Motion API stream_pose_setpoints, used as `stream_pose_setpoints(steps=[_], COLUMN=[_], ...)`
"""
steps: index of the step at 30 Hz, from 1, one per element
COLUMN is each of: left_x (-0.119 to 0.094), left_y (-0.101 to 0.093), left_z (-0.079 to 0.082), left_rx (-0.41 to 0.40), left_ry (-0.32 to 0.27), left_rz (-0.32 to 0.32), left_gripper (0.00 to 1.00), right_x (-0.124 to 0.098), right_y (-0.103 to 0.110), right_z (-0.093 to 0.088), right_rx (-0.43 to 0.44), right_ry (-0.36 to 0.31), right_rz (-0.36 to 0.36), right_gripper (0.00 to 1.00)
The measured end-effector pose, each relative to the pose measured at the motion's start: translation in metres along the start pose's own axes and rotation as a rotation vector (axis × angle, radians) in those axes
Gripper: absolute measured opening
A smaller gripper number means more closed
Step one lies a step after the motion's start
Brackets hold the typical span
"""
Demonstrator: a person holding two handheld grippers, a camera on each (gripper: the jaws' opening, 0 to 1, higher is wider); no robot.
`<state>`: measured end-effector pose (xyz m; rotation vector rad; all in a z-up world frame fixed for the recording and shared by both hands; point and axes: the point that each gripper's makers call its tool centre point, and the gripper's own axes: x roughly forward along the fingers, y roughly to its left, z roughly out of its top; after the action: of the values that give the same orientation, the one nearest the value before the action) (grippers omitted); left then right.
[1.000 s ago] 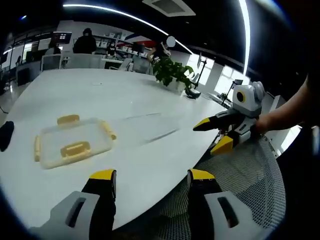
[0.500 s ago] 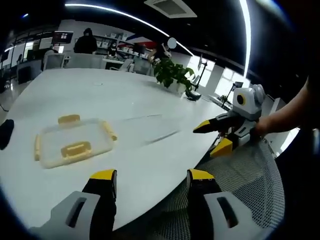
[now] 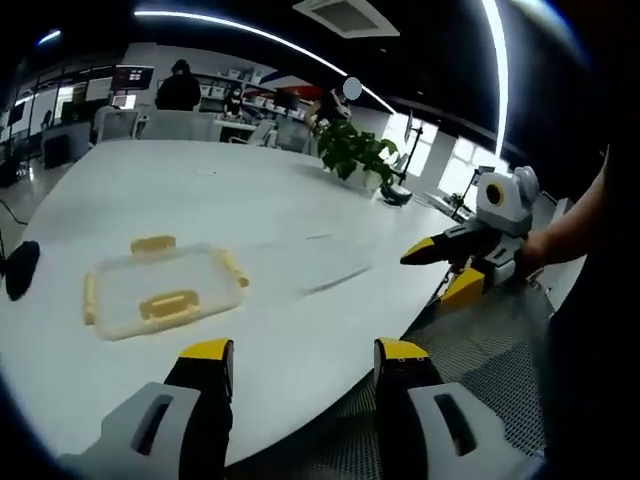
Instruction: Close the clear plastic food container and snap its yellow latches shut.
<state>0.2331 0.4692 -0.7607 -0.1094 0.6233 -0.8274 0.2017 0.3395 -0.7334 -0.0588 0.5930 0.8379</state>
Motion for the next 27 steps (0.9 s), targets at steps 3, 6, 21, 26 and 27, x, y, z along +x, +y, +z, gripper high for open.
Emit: stream_pose_setpoints(steps=[3,6,21,26,27], left_x=[-0.002,-0.001,-0.009,-0.014,-0.016], left_y=[0.002,0.001,0.037,0.048,0.052], left_z=[0.004,0.005,0.021,0.022,0.022], left_rx=[-0.055,-0.055,-0.104,-0.093,-0.09], left_ry=[-0.019,-0.003,-0.041,-0.038,-0.038], left_rz=[-0.01,-0.015,0.032,0.04,0.042], left_gripper=[0.56,0.55,0.55,0.57,0.58], right_x=[0.0,0.003,0.022,0.031,0.033], right_y=[-0.004,-0.013,-0.009,-0.007,-0.005], right_z=[0.014,0.021,0.049,0.055,0.057], right_rx=[0.072,0.094,0.08,0.056,0.053], right_ry=[-0.062,-0.087,-0.12,-0.122,-0.122], right_rz=[-0.006,-0.039,-0.021,-0.015,-0.01], right_gripper=[0.47,0.47,0.45,0.45,0.45])
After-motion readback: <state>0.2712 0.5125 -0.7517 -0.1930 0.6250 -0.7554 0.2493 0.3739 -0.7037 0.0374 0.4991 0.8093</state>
